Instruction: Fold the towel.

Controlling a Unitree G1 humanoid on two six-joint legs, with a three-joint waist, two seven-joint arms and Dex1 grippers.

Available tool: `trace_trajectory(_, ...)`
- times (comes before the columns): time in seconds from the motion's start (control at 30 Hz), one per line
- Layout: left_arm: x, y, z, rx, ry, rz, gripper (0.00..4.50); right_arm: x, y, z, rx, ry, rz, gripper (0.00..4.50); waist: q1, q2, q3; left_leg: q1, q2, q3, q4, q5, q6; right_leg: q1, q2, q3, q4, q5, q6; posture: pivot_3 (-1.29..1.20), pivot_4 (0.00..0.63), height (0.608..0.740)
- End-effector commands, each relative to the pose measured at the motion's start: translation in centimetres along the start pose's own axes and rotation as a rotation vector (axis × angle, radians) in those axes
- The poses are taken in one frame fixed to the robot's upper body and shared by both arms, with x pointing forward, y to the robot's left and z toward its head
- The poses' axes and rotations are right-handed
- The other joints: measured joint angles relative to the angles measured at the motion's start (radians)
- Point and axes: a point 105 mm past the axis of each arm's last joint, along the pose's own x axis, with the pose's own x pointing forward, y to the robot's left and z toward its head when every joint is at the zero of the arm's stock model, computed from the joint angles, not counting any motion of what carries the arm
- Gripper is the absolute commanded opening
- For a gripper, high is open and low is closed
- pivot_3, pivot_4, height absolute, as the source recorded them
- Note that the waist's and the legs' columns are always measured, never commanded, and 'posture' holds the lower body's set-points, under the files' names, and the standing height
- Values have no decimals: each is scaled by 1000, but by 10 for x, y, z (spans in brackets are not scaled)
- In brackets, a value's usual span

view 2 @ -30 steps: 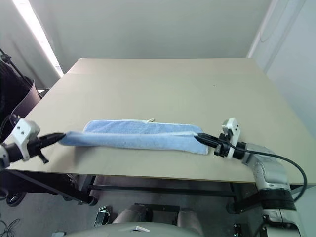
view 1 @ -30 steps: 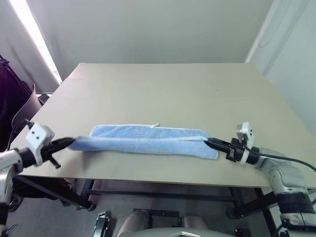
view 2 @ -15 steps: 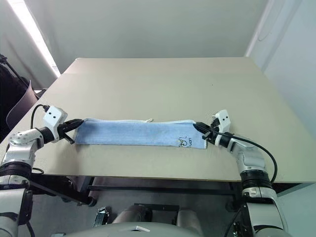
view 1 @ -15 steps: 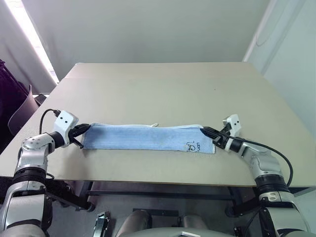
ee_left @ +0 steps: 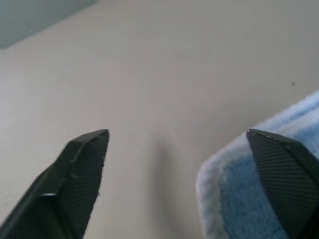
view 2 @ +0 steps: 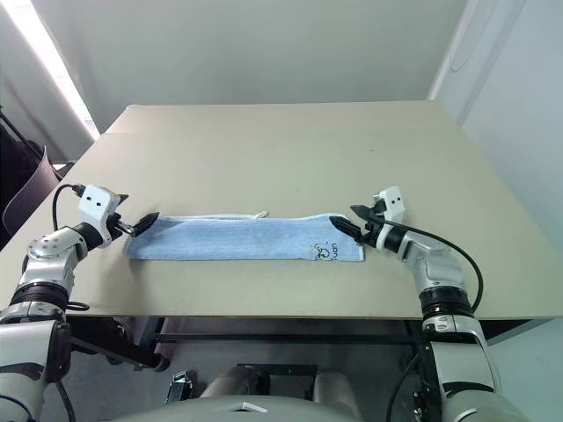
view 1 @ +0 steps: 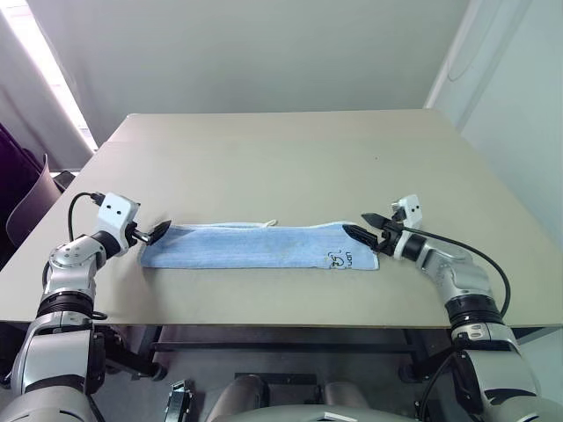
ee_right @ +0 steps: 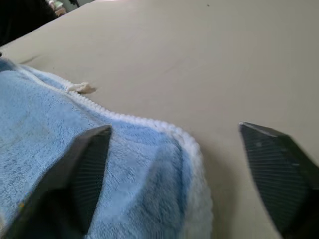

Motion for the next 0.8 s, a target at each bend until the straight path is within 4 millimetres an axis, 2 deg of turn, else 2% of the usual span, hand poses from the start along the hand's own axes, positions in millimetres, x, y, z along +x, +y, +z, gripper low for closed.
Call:
trace_trajectory(0.03, -5, 8, 35, -2, -135, -15, 4500, -10, -12, 22, 56, 85, -59, 4425, -1, 0, 0, 0, 0, 0, 0, 0, 0, 0, 0, 0, 0, 0, 0, 0, 0, 740)
trace_trajectory(0.17, -20, -28, 53, -98, -184, -225, 4500, -40, -3, 24, 324, 147, 73, 4425, -2, 0, 0, 0, 0, 0, -1, 0, 0, 0, 0, 0, 0, 0, 0, 0, 0, 740)
trace_trajectory(0.23, -30, -46, 50, -103, -145, -303, 4500, -53, 1, 27, 427, 145, 124, 4425, -4, 0, 0, -1, 0, 1, -1, -1, 2, 0, -1, 1, -1, 0, -1, 0, 0, 740)
trace_trajectory(0.4, -39, -78, 34, -121, -54, -384, 4500, -72, 16, 8, 600, 281, 170, 4425, 0, 0, 0, -1, 1, 1, -1, -1, 2, 1, 0, 1, 0, 0, -2, 0, 0, 740)
trace_trajectory(0.63, -30, -101, 32, -170, -47, -419, 4500, -77, 26, -12, 749, 360, 167, 4425, 5, 1, 0, -1, 1, 3, 4, -1, 2, 2, -1, 1, -2, -2, -5, 0, 0, 740)
trace_trajectory(0.8, -28, -116, 29, -175, -23, -460, 4500, -66, 29, -23, 787, 371, 155, 4425, -1, -1, 0, -2, 1, 4, 6, -2, 3, 2, -1, 1, -2, -2, -4, 0, 0, 740)
